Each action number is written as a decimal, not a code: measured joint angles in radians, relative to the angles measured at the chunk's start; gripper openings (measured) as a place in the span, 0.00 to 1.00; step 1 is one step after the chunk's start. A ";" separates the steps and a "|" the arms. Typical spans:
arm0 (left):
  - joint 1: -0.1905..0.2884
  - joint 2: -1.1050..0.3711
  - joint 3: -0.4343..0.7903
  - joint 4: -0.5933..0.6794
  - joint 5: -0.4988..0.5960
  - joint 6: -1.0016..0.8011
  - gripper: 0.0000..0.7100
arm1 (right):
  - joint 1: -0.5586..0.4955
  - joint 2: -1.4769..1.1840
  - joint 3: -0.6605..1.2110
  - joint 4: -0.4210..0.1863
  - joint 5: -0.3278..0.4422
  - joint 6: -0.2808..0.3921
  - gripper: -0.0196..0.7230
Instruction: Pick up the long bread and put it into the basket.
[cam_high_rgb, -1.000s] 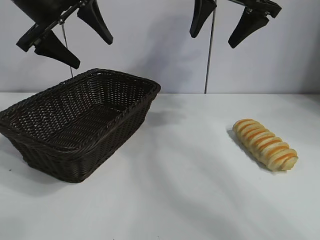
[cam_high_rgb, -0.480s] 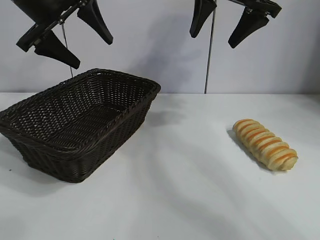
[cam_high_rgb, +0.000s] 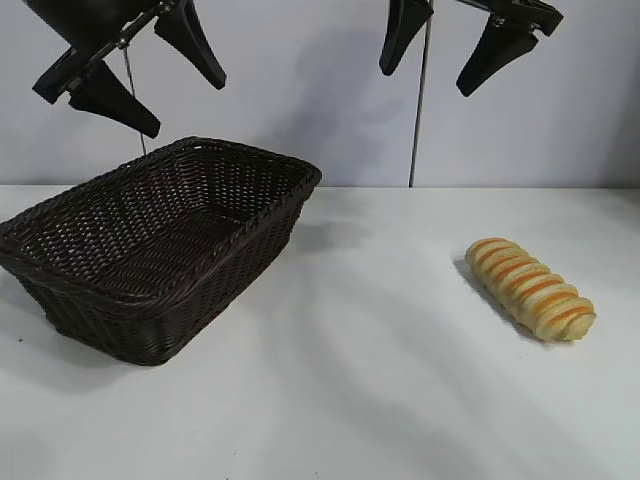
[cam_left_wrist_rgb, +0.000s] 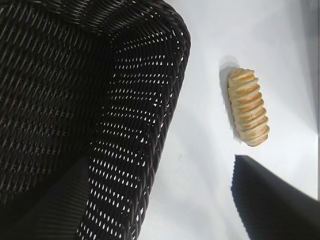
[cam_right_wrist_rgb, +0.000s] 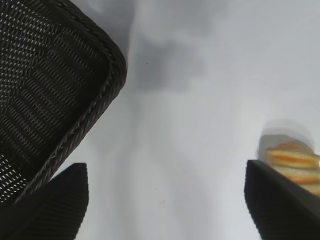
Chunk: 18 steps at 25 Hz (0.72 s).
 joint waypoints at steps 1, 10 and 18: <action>0.000 0.000 0.000 0.000 0.000 0.000 0.80 | 0.000 0.000 0.000 0.000 0.000 0.000 0.85; 0.000 0.000 0.000 -0.005 -0.004 -0.001 0.80 | 0.000 0.000 0.000 0.000 0.000 0.000 0.85; 0.003 0.000 0.000 0.016 0.089 -0.049 0.80 | 0.000 0.000 0.000 0.000 0.000 0.000 0.85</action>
